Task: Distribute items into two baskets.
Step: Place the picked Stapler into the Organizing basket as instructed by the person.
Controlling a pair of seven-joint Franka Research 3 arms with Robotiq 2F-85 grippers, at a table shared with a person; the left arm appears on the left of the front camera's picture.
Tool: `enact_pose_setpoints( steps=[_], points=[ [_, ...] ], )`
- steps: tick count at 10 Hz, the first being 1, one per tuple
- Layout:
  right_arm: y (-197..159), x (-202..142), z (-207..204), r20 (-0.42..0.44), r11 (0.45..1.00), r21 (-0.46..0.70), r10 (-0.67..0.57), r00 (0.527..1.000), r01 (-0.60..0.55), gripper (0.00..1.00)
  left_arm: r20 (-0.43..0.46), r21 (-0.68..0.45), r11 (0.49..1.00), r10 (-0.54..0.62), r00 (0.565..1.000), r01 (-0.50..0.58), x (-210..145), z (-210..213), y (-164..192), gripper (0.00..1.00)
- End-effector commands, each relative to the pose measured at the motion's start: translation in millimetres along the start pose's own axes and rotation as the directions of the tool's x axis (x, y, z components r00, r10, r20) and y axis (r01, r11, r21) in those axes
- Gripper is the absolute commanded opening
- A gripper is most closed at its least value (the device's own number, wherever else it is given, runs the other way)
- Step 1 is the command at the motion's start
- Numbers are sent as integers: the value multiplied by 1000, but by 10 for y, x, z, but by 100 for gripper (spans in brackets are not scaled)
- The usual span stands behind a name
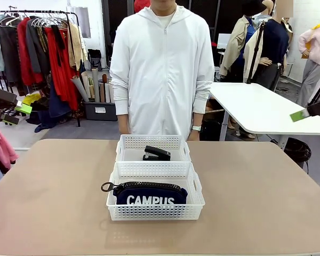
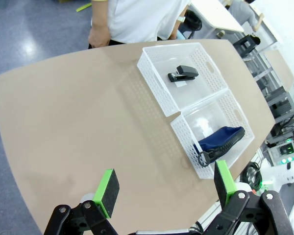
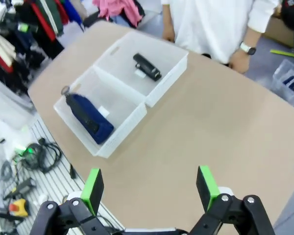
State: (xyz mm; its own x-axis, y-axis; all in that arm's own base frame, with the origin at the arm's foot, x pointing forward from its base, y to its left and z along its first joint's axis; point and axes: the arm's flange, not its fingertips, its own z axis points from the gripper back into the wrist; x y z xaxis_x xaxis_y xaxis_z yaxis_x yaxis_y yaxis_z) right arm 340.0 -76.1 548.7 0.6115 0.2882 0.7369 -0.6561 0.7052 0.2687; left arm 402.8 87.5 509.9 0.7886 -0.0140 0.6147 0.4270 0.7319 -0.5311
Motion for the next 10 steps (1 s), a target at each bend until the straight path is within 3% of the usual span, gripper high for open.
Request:
enact_pose_setpoints(
  steps=[1, 3, 4, 10],
  points=[
    [-161, 35, 83, 69, 997, 65, -52, 996, 47, 100, 20, -16, 1000, 1, 1000, -1, 6, 2, -5, 100],
    [-305, 13, 129, 40, 983, 163, -96, 995, 88, 100, 20, -16, 1000, 1, 1000, -1, 6, 2, -5, 100],
    [-162, -11, 135, 61, 996, 50, -73, 995, 70, 100, 20, -16, 1000, 1, 1000, -1, 6, 2, -5, 100],
    [-162, -11, 135, 61, 996, 50, -73, 995, 70, 100, 20, -16, 1000, 1, 1000, -1, 6, 2, -5, 100]
  ],
)
